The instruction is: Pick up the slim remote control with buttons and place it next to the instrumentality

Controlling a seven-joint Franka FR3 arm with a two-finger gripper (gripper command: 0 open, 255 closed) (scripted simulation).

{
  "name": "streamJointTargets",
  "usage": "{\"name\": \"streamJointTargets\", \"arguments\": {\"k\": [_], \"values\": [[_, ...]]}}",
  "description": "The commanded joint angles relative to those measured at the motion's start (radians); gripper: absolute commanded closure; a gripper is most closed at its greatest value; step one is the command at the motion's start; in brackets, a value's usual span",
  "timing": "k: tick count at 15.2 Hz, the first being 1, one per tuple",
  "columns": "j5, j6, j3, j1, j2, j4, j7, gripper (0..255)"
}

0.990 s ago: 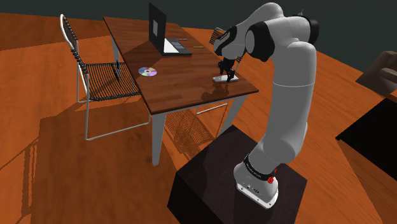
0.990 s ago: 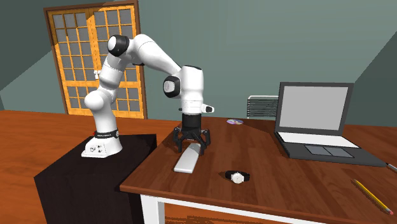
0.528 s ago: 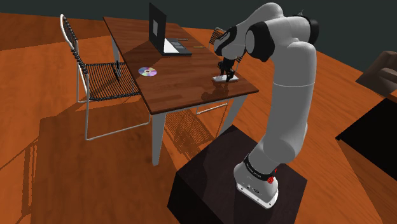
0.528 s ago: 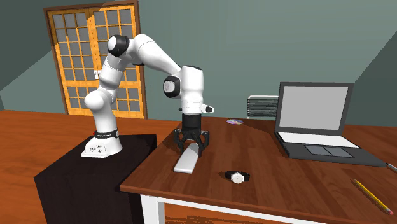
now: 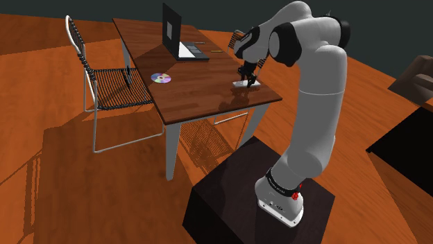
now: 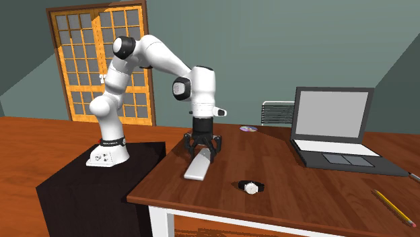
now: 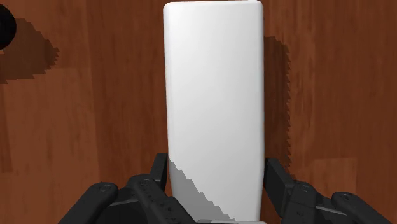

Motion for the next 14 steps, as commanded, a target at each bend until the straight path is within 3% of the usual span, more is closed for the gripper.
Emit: {"name": "streamJointTargets", "arguments": {"k": [1,14], "values": [[-0.011,-0.018,-0.008,0.006,-0.014,0.007,0.004,255],[-0.076,-0.152,-0.049,0.037,-0.091,0.08,0.032,255]]}}
